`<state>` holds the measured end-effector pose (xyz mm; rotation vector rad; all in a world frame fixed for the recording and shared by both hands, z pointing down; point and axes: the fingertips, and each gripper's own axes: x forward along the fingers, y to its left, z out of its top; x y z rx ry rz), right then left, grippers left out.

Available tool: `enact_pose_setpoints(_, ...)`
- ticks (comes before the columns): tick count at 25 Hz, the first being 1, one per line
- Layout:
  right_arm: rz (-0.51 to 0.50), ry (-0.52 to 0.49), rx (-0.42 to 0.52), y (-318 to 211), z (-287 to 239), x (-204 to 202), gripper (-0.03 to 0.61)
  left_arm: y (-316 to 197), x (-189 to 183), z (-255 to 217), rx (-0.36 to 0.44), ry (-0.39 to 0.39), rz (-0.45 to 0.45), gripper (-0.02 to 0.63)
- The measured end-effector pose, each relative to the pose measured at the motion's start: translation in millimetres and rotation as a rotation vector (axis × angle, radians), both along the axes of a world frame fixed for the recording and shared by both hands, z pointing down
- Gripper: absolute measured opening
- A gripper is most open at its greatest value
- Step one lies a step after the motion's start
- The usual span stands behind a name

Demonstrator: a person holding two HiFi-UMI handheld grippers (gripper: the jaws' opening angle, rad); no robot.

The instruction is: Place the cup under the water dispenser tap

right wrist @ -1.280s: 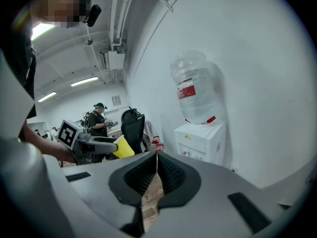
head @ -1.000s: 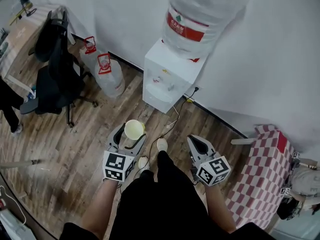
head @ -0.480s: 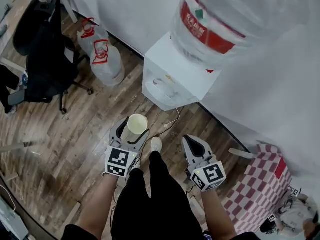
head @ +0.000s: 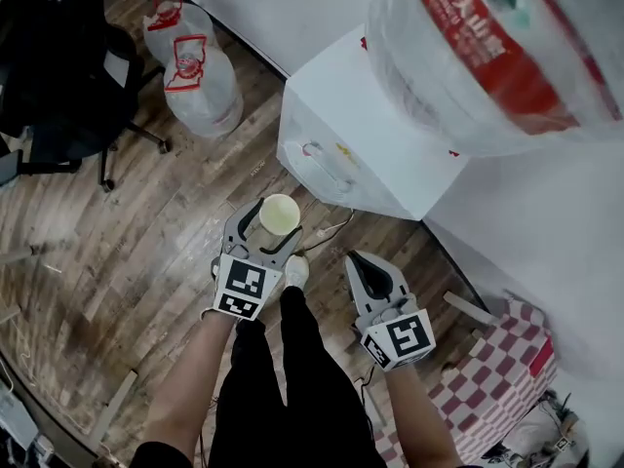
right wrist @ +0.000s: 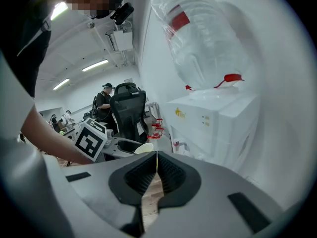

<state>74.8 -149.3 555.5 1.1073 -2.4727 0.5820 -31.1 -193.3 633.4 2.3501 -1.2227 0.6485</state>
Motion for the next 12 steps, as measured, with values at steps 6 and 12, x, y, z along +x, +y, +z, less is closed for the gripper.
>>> enact_pose_setpoints(6,-0.013,0.015,-0.024,-18,45,3,0.023,-22,10,59,-0.027,-0.005,-0.016,0.357)
enact_pose_setpoints(12,-0.030,0.019,-0.038,-28,83,-4,0.023,-52,17,99,-0.017,-0.010,-0.027,0.357)
